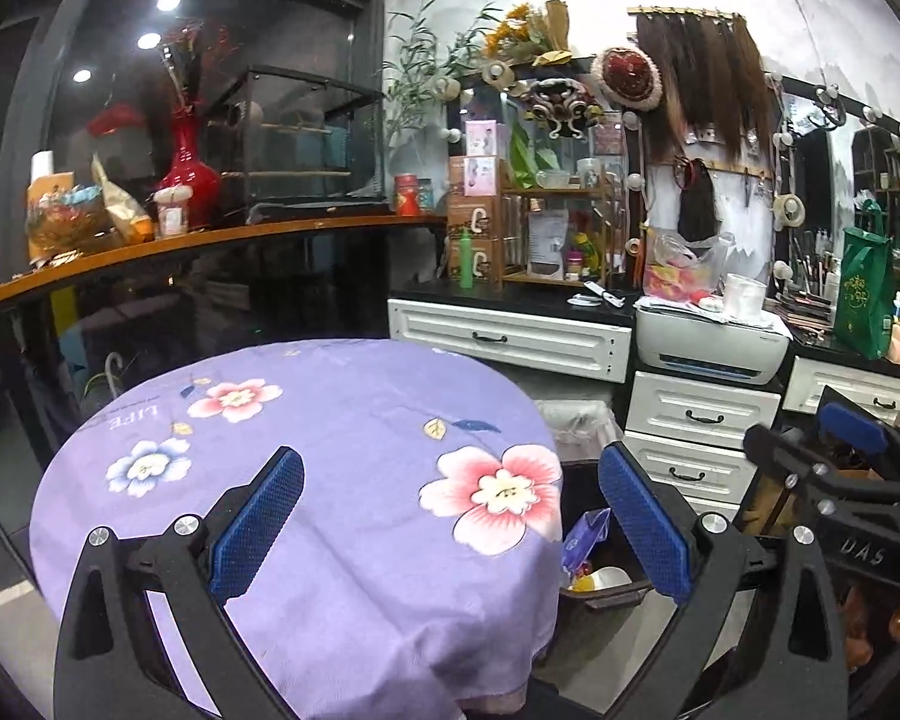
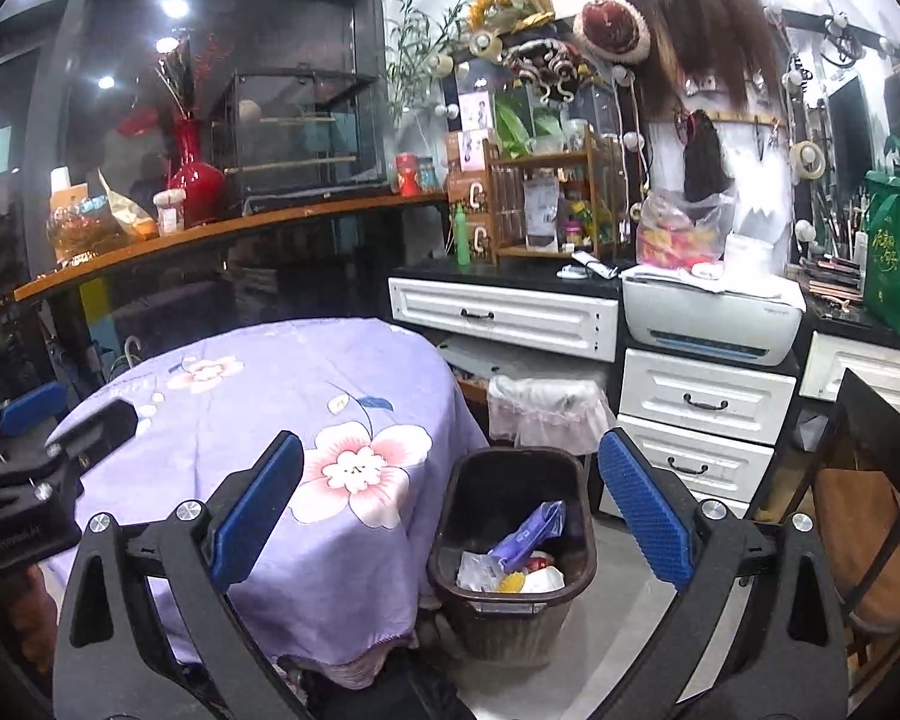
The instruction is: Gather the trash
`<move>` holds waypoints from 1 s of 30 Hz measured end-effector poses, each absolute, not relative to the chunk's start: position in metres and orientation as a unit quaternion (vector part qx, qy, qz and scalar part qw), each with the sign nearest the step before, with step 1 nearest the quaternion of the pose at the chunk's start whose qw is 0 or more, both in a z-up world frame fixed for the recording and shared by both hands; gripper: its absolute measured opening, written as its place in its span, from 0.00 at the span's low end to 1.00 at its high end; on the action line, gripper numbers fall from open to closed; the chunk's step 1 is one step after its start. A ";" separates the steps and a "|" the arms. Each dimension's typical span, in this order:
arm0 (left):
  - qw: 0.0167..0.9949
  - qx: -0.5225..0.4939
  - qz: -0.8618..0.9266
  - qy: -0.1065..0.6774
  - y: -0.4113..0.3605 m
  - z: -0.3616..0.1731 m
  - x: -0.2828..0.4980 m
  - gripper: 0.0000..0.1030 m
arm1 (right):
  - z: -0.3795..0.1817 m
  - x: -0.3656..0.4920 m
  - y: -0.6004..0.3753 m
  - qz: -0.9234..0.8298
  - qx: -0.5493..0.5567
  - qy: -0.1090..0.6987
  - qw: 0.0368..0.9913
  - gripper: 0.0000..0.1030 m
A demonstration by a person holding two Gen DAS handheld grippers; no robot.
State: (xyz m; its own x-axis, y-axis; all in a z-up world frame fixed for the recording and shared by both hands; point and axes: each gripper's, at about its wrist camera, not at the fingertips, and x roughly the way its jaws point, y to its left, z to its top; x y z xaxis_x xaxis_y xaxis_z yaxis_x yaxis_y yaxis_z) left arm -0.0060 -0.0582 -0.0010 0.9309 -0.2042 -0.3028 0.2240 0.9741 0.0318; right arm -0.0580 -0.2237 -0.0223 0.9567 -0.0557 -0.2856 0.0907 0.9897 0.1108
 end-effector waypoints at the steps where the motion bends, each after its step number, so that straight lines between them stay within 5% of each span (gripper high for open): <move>1: 0.982 0.032 -0.105 0.151 -0.057 -0.001 -0.008 0.95 | -0.022 -0.060 -0.222 -0.037 0.061 0.141 0.987 0.94; 30: 0.989 -0.017 -0.045 0.138 -0.022 -0.005 -0.022 0.95 | -0.030 -0.074 -0.209 -0.021 0.054 0.129 0.990 0.94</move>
